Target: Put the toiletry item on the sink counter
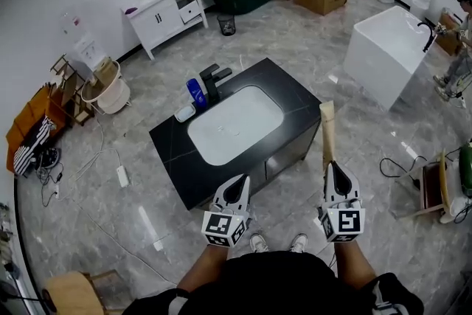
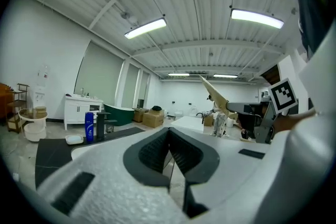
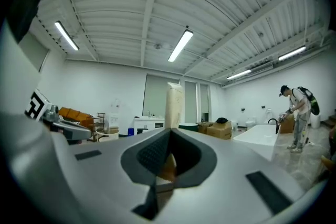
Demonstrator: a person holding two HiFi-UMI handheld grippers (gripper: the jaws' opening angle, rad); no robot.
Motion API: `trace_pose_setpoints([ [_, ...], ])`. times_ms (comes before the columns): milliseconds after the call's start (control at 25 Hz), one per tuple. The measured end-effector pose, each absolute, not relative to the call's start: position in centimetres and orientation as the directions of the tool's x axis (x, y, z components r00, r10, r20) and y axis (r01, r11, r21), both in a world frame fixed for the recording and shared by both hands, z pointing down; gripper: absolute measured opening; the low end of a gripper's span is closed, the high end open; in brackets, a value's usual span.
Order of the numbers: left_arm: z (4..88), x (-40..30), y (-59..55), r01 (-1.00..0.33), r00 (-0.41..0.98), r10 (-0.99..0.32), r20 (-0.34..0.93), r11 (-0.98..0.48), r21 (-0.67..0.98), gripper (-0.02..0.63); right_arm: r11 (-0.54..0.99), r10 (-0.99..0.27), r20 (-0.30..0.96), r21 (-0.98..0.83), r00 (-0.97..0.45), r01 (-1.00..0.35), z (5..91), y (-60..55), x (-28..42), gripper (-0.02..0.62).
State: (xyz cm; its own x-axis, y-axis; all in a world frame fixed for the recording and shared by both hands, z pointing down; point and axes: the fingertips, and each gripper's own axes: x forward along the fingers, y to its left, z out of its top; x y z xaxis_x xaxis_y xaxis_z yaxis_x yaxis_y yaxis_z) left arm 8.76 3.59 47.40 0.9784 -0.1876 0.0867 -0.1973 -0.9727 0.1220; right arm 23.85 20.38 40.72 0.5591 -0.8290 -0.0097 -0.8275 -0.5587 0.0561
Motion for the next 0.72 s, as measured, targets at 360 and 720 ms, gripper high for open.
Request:
trace_pose_setpoints([
  [360,47.2,3.8,-0.7,-0.263,0.963,-0.254,0.085,-0.958,0.117,0.009,-0.516,-0.856,-0.049,0.041,0.515,-0.855,39.3,15.7,19.9,0.008],
  [720,48.5,-0.4,-5.6,-0.383,0.922,-0.369,0.118,-0.914,0.133,0.009,-0.424,-0.905,-0.051,0.027,0.423,-0.905,39.4,8.8,18.2,0.008],
])
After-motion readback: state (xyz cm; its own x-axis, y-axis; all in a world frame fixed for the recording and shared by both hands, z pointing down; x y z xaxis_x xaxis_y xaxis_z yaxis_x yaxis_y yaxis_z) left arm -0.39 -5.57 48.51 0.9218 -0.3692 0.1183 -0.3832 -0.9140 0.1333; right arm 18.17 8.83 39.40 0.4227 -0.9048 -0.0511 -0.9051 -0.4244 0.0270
